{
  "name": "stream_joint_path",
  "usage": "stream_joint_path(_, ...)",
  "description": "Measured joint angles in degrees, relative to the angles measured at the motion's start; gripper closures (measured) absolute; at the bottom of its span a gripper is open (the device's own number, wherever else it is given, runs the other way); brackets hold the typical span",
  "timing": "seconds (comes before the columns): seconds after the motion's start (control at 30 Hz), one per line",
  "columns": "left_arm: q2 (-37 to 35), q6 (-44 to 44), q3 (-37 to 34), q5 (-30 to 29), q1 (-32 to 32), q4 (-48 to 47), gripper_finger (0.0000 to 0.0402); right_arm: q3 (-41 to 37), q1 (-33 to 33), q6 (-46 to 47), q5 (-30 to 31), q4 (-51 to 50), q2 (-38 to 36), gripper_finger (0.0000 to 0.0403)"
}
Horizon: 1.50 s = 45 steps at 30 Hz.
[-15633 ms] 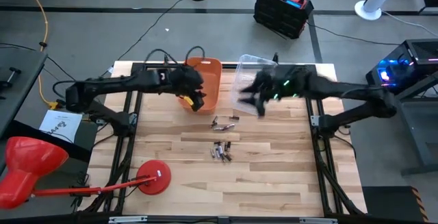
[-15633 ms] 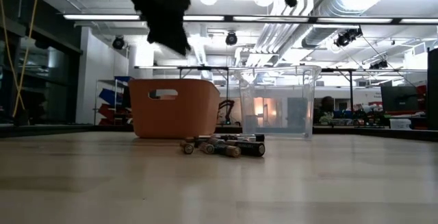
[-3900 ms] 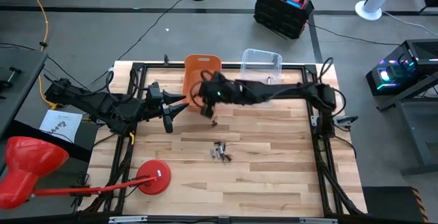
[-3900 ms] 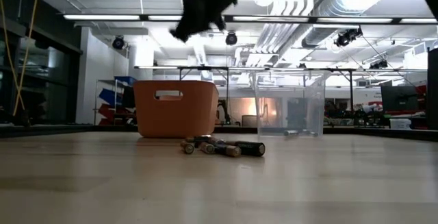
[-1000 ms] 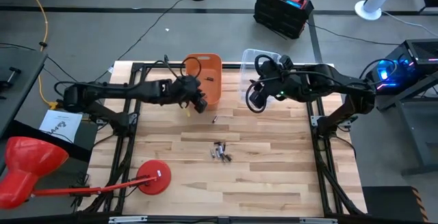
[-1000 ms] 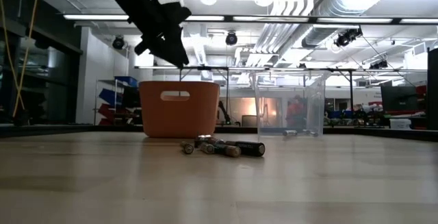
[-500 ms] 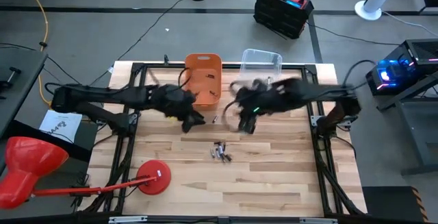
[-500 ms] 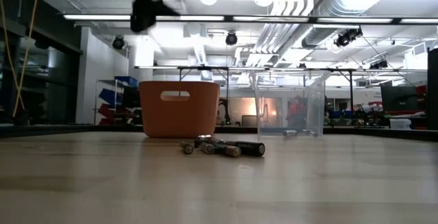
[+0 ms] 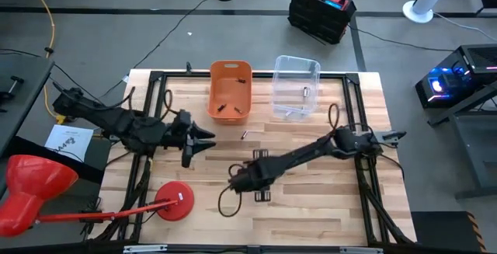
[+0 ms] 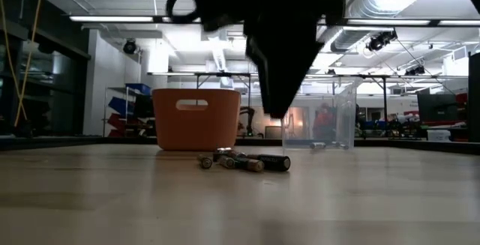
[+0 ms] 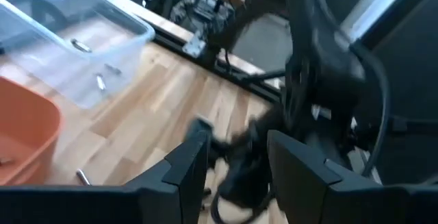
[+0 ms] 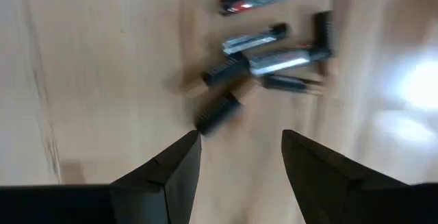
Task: Sort batteries
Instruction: Put the brown battery into the orange bin
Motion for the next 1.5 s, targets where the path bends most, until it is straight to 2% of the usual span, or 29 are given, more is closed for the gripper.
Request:
stream_joint_path(0.23, -1.43, -1.01, 0.02, -0.71, -0.29, 0.28, 0.0257, 0.02, 0.37, 9.06, 2.00, 1.75, 4.68, 0.0203)
stream_joint_path(0.43, -1.39, -1.02, 0.02, -0.67, -0.29, 0.26, 0.0257, 0.26, 0.12, 10.51, 2.19, 1.84, 6.71, 0.0213)
stream_joint_path(0.53, -1.39, -1.01, 0.02, -0.64, -0.29, 0.28, 0.0257, 0.37, -0.11, 8.92, 1.21, 2.10, 7.16, 0.0261)
stream_joint_path(0.63, -1.41, -1.01, 0.02, -0.64, -0.29, 0.30, 0.0257, 0.26, 0.03, 6.71, 0.66, 2.01, 6.63, 0.0355)
stream_joint_path(0.7, -1.42, -0.58, 0.02, -0.59, -0.29, 0.29, 0.0257, -0.04, -0.06, 5.23, 1.06, 0.59, 5.28, 0.0381)
stream_joint_path(0.8, -1.76, 0.65, 0.02, -0.51, -0.27, 0.32, 0.0257, -0.17, -0.61, 5.70, 4.41, -5.71, 0.73, 0.0366)
stream_joint_path(0.93, -2.54, 1.95, 0.02, -0.71, -0.13, 0.34, 0.0257, 0.13, -2.07, 7.42, 13.93, -16.13, -8.67, 0.0373)
stream_joint_path(1.0, -2.72, 2.10, 0.04, -1.40, 0.12, 0.38, 0.0257, 0.00, -3.76, 9.24, 18.56, -18.32, -12.96, 0.0386)
stream_joint_path(1.13, -2.82, 2.05, 0.07, -2.50, 0.81, 0.28, 0.0257, 0.10, -10.31, 11.78, 24.96, -18.25, -22.73, 0.0389)
stream_joint_path(1.3, -1.22, 0.63, 0.07, -2.52, 1.30, -0.31, 0.0257, 0.04, -20.08, 10.53, 26.60, -18.51, -28.47, 0.0367)
stream_joint_path(1.5, 2.55, -2.00, 0.07, -0.37, -0.12, -0.95, 0.0257, 0.05, -29.95, 4.35, 25.94, -18.54, -30.03, 0.0320)
